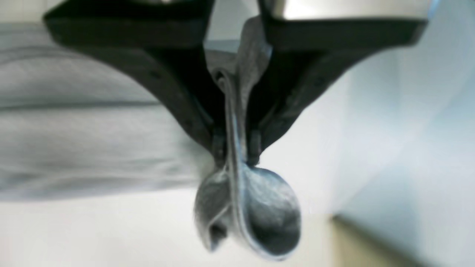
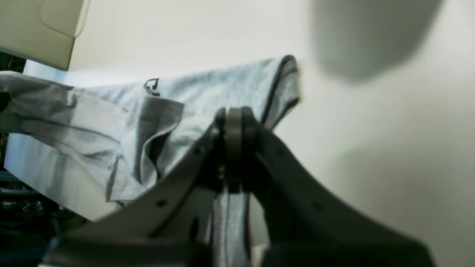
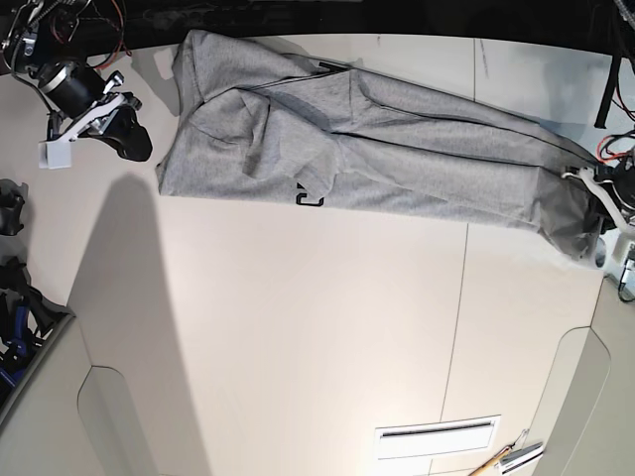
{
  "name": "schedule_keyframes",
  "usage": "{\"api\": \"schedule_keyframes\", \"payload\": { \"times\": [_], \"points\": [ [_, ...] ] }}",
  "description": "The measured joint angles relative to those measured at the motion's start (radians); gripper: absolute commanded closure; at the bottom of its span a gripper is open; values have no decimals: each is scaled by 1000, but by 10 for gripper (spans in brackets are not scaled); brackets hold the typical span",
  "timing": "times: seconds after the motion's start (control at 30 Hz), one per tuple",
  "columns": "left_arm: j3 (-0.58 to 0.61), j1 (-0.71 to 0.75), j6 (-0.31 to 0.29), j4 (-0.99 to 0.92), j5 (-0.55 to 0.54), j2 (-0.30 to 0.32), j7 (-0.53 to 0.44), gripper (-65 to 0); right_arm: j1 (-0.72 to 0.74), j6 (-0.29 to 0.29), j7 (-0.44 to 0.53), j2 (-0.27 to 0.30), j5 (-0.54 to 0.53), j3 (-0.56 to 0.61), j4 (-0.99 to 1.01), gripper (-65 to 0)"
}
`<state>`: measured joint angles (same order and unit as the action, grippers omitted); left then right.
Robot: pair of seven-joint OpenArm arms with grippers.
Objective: Fold the T-shirt properly
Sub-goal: 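Grasp the strip end with the left gripper and fold it toward the right gripper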
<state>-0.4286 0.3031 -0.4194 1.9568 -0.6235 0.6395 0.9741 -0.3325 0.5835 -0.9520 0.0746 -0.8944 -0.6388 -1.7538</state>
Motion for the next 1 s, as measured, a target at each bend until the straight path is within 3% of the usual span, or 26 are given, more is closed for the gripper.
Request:
{"api": "schedule_keyframes", "payload": {
  "times": [0.07, 0.17, 0.37, 0.47, 0.63, 0.7, 0.83, 0.9, 1.0],
  "points": [
    [0, 22, 3, 69, -43, -30, 32, 0, 0, 0, 0, 0, 0, 0, 0, 0],
    [2, 47, -41, 156, -114, -78, 48, 0, 0, 0, 0, 0, -2, 0, 0, 0],
    [67, 60, -98, 185, -208, -142, 58, 0, 0, 0, 0, 0, -3, 0, 0, 0],
    [159, 60, -105, 185, -167, -185, 55, 0, 0, 0, 0, 0, -3, 0, 0, 0],
    [280, 55, -106, 127, -29, -261, -31, 0, 0, 0, 0, 0, -3, 0, 0, 0],
    [318, 41, -106, 70, -3, -282, -45, -79, 0, 0, 0, 0, -3, 0, 0, 0],
    [405, -1, -105, -46, -2, -299, -64, -393, 0, 0, -5, 0, -3, 0, 0, 0],
    [457, -4, -105, -80, -5, -299, -105, -435, 0, 0, -26, 0, -3, 0, 0, 0],
    [517, -2, -105, -91, -6, -299, -126, -435, 0, 0, -56, 0, -11, 0, 0, -187]
  ]
}}
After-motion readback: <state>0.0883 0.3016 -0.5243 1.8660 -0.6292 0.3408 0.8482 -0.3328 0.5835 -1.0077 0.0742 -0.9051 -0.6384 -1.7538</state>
